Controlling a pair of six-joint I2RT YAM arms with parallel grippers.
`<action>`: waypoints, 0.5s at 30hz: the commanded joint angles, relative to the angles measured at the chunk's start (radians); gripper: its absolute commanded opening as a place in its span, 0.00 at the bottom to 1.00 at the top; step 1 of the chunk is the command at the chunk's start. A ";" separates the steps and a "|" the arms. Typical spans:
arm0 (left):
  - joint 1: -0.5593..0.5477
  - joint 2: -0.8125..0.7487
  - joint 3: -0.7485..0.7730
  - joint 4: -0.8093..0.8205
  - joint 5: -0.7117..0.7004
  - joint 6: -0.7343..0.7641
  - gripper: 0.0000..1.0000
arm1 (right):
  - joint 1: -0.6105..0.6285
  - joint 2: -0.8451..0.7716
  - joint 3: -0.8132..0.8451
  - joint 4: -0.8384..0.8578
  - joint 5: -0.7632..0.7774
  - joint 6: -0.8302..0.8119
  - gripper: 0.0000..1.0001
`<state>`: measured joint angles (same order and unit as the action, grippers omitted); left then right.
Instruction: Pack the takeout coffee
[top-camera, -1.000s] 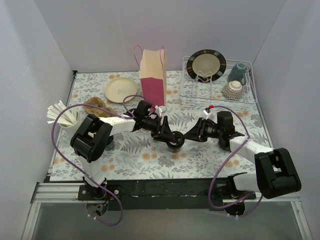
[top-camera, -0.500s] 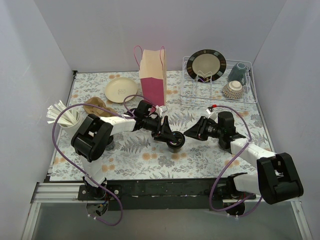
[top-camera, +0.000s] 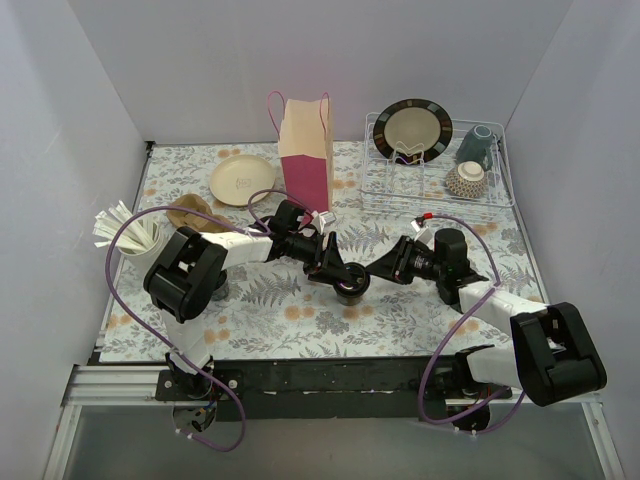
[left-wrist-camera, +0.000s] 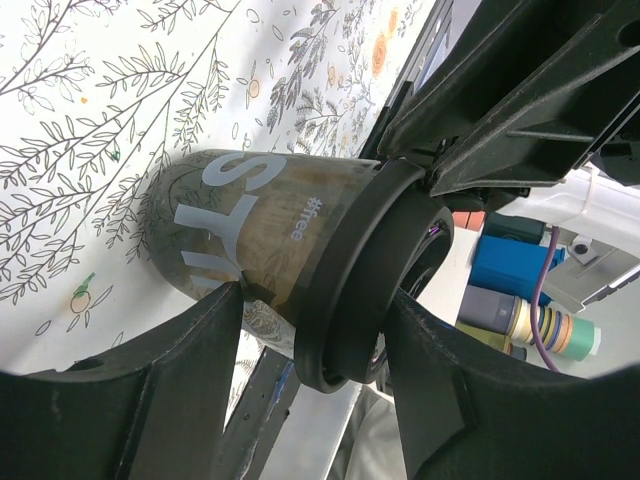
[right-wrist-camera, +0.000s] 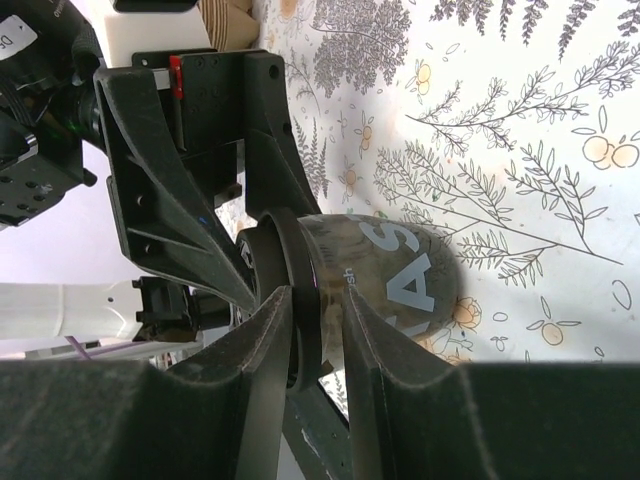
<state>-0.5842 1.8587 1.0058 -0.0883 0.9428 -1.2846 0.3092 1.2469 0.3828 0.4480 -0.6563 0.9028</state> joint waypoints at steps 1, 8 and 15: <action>-0.020 0.120 -0.078 -0.176 -0.354 0.111 0.52 | 0.036 0.022 -0.022 0.043 -0.009 0.002 0.34; -0.020 0.125 -0.091 -0.166 -0.358 0.108 0.51 | 0.051 0.029 -0.070 0.003 0.064 -0.005 0.18; -0.020 0.135 -0.130 -0.130 -0.361 0.091 0.50 | 0.059 0.028 -0.211 0.027 0.124 -0.002 0.12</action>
<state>-0.5827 1.8629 0.9916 -0.0650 0.9485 -1.2949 0.3367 1.2320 0.2863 0.6254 -0.5816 0.9443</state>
